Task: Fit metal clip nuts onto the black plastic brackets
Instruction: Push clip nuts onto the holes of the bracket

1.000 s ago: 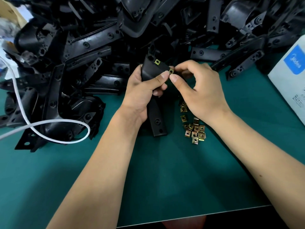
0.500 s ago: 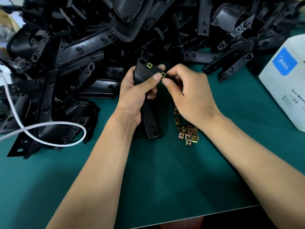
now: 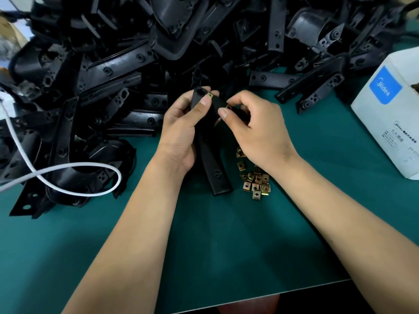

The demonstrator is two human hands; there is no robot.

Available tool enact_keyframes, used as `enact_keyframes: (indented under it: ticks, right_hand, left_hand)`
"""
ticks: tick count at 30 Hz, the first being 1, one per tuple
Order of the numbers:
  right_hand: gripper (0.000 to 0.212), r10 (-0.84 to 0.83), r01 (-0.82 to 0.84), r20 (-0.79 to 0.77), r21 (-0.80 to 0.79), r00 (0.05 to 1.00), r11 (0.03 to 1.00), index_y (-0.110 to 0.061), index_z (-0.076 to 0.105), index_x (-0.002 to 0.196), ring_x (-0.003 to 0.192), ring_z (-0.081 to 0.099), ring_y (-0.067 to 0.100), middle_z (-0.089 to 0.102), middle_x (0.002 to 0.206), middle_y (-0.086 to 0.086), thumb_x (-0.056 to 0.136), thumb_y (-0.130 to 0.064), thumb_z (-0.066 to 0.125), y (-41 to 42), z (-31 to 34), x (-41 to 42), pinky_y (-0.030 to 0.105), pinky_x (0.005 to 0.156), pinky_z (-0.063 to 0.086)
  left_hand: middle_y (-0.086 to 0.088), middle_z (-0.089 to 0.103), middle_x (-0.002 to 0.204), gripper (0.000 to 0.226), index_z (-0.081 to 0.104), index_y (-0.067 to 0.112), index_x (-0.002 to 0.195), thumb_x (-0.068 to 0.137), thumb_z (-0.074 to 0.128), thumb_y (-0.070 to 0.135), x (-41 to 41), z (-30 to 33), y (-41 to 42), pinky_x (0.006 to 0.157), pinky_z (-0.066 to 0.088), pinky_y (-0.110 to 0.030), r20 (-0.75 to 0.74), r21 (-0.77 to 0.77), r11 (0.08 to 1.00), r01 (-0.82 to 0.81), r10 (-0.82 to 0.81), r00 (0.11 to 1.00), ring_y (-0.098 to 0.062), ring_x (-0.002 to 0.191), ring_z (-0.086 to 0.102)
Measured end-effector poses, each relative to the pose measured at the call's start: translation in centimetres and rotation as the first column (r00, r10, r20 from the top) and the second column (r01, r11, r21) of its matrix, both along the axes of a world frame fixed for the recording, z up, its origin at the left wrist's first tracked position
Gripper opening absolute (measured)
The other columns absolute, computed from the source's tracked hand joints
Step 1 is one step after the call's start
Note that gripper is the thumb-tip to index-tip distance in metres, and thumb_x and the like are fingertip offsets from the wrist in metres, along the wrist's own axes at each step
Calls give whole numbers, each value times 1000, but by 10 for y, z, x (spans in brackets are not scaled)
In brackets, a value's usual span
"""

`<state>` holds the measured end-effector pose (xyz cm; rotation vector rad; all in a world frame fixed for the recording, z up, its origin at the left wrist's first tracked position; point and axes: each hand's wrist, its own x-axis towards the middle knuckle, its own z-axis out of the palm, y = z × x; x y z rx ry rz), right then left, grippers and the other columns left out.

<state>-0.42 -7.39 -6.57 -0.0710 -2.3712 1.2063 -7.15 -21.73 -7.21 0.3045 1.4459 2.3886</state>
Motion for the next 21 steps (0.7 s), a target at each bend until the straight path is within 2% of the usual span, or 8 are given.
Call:
enact_keyframes:
  ticks: [2,5,14,21]
  right_hand:
    - [19,-11,10,6,15,1000,1000,-15,72,104,85,67,8,73,90,-11,100,-33,66,0,-1,-1,34,78,53]
    - [20,0,0,0,32,1000,999,-14,72,102,88,68,8,74,92,-9,100,-34,66,0,-2,-3,36,81,54]
    - [19,-12,12,-27,0,1000,1000,-13,73,99,83,68,6,74,88,-10,99,-32,69,1,-4,-3,27,75,53]
    - [16,2,-2,-25,-16,1000,1000,-15,73,94,76,65,1,71,81,-14,98,-31,70,1,-4,-2,13,68,44]
  left_hand:
    - [-5,75,112,14,67,10,113,101,62,6,0,0,1,82,59,-32,-20,-22,1000,-23,23,1000,-20,97,71]
    - [-5,74,113,20,67,11,120,101,62,7,-1,0,1,84,59,-33,-44,-57,997,-53,51,998,-20,98,71]
    - [-5,73,106,18,68,11,116,100,62,4,2,0,3,84,60,-34,-42,-43,997,-71,69,997,-20,92,70]
    - [-6,72,104,18,67,8,116,100,63,4,6,5,5,87,58,-37,-44,-105,986,-128,124,991,-21,90,67]
